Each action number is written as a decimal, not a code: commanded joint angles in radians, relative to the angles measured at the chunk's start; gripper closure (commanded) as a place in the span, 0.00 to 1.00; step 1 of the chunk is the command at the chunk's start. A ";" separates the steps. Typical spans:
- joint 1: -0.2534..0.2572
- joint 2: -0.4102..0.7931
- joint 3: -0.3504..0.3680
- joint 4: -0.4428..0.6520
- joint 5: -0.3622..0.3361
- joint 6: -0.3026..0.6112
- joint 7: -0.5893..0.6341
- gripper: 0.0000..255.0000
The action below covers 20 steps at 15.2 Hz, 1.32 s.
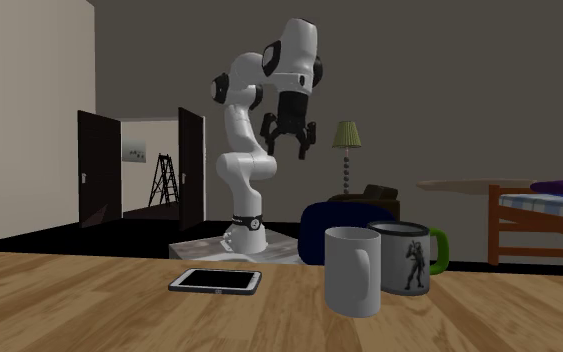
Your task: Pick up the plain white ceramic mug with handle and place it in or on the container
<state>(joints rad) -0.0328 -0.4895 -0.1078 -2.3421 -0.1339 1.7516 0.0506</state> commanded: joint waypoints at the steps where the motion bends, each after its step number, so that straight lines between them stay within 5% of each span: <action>1: -0.002 0.070 -0.017 0.037 0.003 0.042 -0.017 0.00; 11: -0.018 0.450 -0.094 0.305 0.069 0.181 -0.136 0.00; 20: -0.072 0.809 -0.112 0.669 0.182 0.188 -0.244 0.00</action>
<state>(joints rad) -0.0992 0.2802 -0.2211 -1.7184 0.0351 1.9446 -0.1847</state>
